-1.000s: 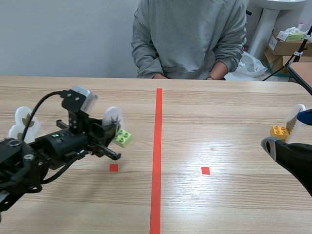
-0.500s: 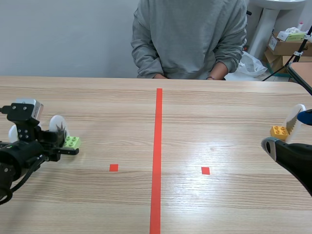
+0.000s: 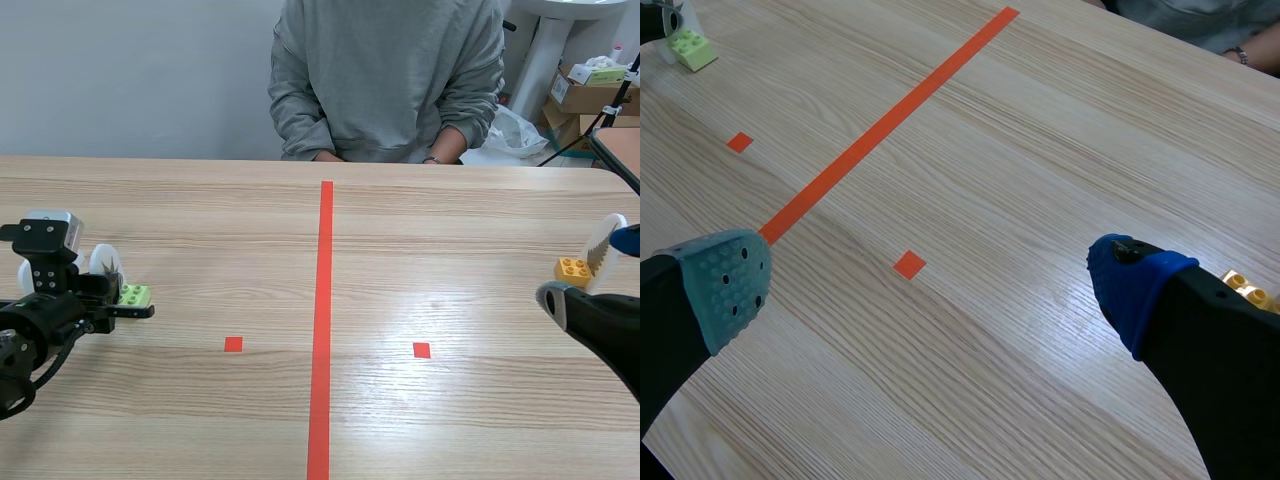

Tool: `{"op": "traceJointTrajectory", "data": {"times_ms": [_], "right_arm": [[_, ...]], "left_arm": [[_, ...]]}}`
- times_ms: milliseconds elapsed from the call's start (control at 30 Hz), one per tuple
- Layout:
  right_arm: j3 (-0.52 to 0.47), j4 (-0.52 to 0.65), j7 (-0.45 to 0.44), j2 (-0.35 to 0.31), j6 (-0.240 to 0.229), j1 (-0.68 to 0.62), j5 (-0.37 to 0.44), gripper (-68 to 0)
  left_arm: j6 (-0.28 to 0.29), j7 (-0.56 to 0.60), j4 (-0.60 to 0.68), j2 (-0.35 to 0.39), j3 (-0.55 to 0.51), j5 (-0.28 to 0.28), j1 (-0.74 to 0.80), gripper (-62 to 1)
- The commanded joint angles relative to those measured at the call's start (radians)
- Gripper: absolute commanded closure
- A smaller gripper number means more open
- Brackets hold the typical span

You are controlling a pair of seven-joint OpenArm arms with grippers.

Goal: Do the leaf sorting experiment

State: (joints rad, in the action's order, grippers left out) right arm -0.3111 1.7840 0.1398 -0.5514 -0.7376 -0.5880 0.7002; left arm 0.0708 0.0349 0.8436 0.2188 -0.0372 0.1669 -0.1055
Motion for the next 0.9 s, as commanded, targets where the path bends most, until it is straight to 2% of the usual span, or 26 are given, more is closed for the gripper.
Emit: {"op": "traceJointTrajectory", "data": {"times_ms": [0,300,533,600,867], "right_arm": [[0.003,0.005,-0.011,-0.005,-0.008,0.009,0.011,-67.9],[0.003,0.005,-0.011,-0.005,-0.008,0.009,0.011,-67.9],[0.003,0.005,-0.011,-0.005,-0.008,0.009,0.011,-67.9],[0.003,0.005,-0.011,-0.005,-0.008,0.009,0.011,-67.9],[0.003,0.005,-0.011,-0.005,-0.008,0.009,0.011,-67.9]], "left_arm": [[-0.006,0.001,0.014,0.000,0.001,-0.007,0.003,-6.6],[-0.006,0.003,0.014,0.000,0.002,-0.007,0.003,-21.9],[-0.006,0.010,0.014,0.000,0.003,-0.001,0.003,-42.3],[-0.006,0.010,0.014,0.000,0.003,0.005,0.003,-46.3],[-0.006,0.002,0.058,0.001,0.003,0.011,0.007,-46.9]]}}
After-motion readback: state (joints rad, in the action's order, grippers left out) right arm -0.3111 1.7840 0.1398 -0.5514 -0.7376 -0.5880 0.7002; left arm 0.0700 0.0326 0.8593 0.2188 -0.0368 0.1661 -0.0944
